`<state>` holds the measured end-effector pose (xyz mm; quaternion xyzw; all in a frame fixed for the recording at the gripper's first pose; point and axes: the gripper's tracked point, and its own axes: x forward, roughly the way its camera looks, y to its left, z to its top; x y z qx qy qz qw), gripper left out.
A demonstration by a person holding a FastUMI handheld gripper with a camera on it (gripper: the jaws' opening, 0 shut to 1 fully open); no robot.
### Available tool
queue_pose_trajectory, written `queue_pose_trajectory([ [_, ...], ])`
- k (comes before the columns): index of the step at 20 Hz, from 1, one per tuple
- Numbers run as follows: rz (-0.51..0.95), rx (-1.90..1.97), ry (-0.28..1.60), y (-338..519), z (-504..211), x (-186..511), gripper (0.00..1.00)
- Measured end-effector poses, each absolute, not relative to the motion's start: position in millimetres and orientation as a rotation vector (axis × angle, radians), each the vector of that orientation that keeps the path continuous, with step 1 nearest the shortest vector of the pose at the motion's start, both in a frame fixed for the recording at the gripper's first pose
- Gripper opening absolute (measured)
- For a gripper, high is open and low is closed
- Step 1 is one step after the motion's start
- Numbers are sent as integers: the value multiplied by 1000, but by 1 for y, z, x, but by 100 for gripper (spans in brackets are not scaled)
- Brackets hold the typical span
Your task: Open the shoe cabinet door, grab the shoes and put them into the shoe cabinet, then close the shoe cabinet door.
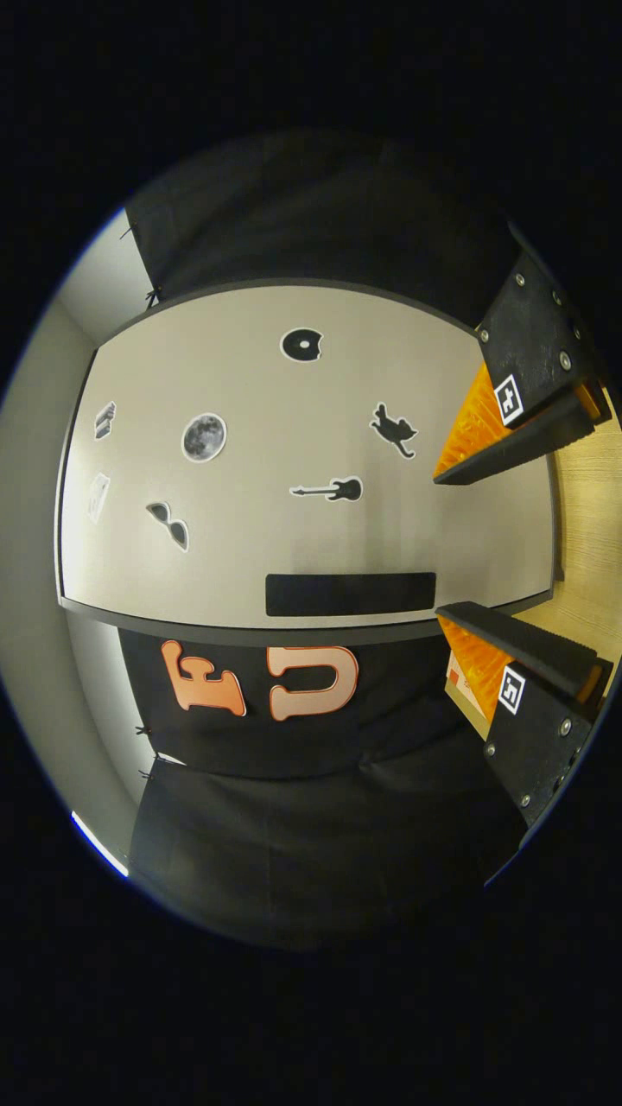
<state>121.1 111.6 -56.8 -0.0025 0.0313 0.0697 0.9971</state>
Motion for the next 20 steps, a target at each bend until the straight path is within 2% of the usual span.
queue_pose_trajectory([
  [11, 33, 29, 15, 61, -37, -4, 88],
  [20, 6, 37, -3, 40, -16, -51, 91],
])
